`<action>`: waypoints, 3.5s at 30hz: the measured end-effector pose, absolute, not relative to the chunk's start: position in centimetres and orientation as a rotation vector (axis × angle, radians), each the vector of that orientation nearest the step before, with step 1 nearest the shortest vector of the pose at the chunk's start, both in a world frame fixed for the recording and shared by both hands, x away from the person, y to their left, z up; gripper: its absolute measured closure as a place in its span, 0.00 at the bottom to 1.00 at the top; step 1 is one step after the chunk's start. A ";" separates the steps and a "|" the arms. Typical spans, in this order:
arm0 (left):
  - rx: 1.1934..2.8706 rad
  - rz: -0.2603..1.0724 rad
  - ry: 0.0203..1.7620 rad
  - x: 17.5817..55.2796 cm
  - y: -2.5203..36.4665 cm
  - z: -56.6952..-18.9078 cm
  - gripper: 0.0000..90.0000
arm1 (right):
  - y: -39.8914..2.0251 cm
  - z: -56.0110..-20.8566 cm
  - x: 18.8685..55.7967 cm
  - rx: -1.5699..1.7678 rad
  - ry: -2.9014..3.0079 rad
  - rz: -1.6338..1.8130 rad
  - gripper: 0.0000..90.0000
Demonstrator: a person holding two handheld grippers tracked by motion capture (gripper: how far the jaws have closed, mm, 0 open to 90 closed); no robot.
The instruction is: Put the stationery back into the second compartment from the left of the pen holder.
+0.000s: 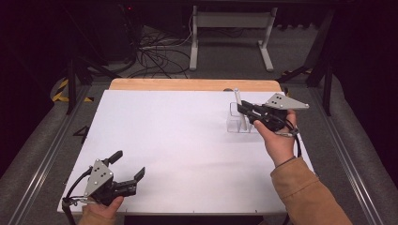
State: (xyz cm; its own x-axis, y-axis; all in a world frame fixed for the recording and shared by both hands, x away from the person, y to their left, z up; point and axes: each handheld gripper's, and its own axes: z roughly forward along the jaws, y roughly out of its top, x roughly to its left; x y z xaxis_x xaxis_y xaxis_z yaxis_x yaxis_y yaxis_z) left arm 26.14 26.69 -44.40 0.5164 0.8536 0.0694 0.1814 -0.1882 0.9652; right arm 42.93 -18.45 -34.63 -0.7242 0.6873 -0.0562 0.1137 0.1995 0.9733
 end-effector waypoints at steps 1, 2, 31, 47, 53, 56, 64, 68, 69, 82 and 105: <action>1.679 0.777 0.886 26.2 26.7 -44.4 0.11 | -18.5 -34.7 43.0 0.739 1.987 1.547 0.88; 1.678 0.776 0.887 26.1 26.7 -44.4 0.11 | -18.5 -34.7 43.2 0.734 1.980 1.539 0.88; 1.680 0.771 0.890 26.2 26.7 -44.4 0.11 | -19.8 -36.5 47.6 0.799 1.842 1.412 0.88; 1.677 0.770 0.891 26.3 26.8 -44.5 0.11 | -20.1 -38.2 49.6 0.846 1.842 1.394 0.88; 1.676 0.769 0.892 26.3 26.8 -44.5 0.11 | -20.1 -38.8 49.8 0.867 1.854 1.400 0.88; 1.677 0.769 0.892 26.3 26.8 -44.5 0.11 | -20.2 -39.2 49.9 0.871 1.864 1.402 0.88; 1.676 0.768 0.893 26.3 26.8 -44.5 0.11 | -20.4 -40.1 49.9 0.886 1.878 1.406 0.88; 1.676 0.767 0.892 26.3 26.8 -44.5 0.11 | -20.6 -40.4 49.8 0.901 1.882 1.407 0.88; 1.677 0.767 0.892 26.3 26.8 -44.5 0.11 | -20.7 -40.5 49.8 0.906 1.884 1.406 0.88; 1.677 0.766 0.892 26.3 26.8 -44.5 0.11 | -21.1 -40.3 49.2 0.960 1.887 1.376 0.47; 1.673 0.767 0.893 26.3 26.7 -44.4 0.11 | -20.2 -36.6 45.2 0.838 1.922 1.479 0.28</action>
